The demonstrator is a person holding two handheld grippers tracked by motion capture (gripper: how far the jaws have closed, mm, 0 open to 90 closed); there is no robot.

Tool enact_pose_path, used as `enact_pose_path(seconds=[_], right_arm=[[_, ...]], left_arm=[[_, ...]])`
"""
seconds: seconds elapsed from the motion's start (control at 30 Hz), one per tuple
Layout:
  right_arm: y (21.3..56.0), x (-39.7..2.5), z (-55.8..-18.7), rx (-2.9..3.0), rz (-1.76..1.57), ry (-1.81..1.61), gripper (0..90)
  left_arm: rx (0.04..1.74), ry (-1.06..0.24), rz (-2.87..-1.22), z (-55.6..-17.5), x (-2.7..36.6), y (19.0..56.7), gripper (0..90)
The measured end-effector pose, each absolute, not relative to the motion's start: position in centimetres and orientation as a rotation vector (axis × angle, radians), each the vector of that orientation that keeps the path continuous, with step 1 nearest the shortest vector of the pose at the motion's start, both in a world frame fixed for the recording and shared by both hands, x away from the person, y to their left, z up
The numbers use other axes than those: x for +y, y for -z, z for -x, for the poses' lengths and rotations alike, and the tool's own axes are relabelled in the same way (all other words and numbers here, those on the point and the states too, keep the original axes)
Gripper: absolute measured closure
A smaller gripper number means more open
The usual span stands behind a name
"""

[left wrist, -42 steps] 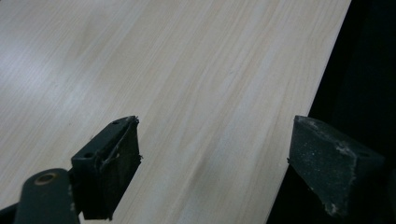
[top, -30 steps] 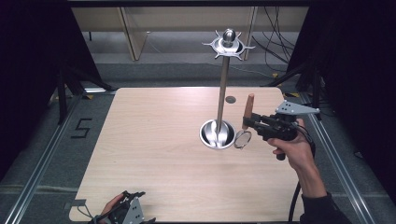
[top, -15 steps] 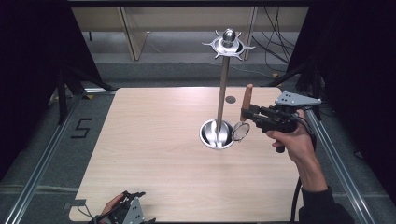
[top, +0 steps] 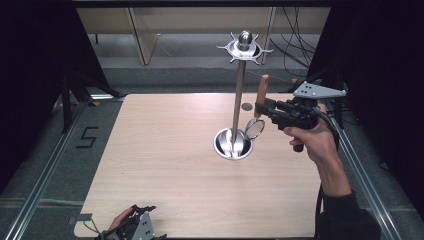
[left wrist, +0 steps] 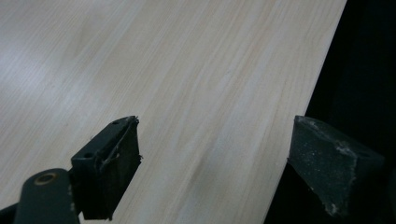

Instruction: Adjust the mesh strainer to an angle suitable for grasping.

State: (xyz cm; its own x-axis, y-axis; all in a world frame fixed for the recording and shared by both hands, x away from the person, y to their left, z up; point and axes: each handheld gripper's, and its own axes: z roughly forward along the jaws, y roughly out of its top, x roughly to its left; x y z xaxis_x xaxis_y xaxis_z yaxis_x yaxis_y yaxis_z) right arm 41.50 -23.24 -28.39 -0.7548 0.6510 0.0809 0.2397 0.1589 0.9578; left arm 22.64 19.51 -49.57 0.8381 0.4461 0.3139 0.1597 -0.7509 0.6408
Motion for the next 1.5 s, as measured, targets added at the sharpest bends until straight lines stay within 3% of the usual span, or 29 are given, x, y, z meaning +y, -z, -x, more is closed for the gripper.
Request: enact_pose_path(seconds=[0.4,1.5], right_arm=[[26.1,-22.3,-42.2,2.08,-0.861,-1.608,69.1],[25.4,-21.6,-44.3,2.087,-0.894,-1.582,69.1]], left_arm=[[0.445,-0.618,-2.391,-22.6,19.5,49.6,15.8],[0.442,-0.623,-2.398,-22.7,19.5,49.6,15.8]])
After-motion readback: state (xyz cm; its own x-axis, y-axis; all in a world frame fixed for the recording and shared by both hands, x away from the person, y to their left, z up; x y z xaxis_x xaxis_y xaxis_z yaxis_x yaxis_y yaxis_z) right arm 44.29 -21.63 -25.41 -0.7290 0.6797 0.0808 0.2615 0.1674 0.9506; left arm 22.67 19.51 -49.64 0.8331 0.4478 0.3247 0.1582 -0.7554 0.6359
